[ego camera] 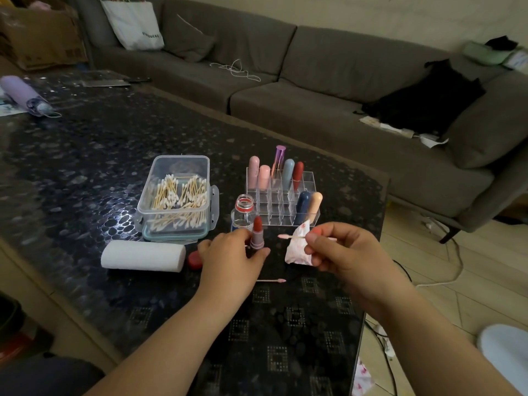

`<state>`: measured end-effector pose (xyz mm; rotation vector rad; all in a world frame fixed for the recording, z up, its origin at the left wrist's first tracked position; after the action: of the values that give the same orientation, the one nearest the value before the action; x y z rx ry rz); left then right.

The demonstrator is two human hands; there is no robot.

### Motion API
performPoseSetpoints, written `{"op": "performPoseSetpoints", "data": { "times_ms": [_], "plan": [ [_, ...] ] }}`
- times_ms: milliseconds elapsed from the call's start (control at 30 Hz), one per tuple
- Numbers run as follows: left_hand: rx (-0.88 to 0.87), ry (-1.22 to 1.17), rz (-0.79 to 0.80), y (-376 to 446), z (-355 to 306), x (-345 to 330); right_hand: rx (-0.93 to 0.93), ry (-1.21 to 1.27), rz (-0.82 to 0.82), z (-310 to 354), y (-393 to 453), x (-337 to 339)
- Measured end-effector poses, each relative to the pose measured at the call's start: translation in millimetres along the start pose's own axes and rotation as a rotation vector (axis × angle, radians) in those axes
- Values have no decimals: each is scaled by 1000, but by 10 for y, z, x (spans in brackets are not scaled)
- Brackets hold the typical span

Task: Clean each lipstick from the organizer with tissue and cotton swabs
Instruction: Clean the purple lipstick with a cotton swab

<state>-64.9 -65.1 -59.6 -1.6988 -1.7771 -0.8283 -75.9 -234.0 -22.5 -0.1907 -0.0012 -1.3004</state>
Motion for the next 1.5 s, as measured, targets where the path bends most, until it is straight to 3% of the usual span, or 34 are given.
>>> {"op": "performPoseSetpoints", "data": {
  "times_ms": [133,400,1500],
  "plan": [
    [-67,-299,5,-124,-156,164,153,23,20,252,-107,-20],
    [-124,-653,93,-312,-133,415,354,-110,14,585,-229,-176],
    [-212,-687,86,-441,-95,594,434,-186,-25,698,-210,-371]
  ]
}}
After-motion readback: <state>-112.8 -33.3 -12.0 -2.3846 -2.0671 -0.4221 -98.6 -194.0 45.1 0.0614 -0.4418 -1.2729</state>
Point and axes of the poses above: each hand's wrist, its own y-axis towards the middle knuckle, its own x-axis out of the back of the hand, z = x × y, the point moved 6 cm from there along y, towards the middle knuckle, and after that the axes turned 10 degrees about z, right-handed, at the moved point
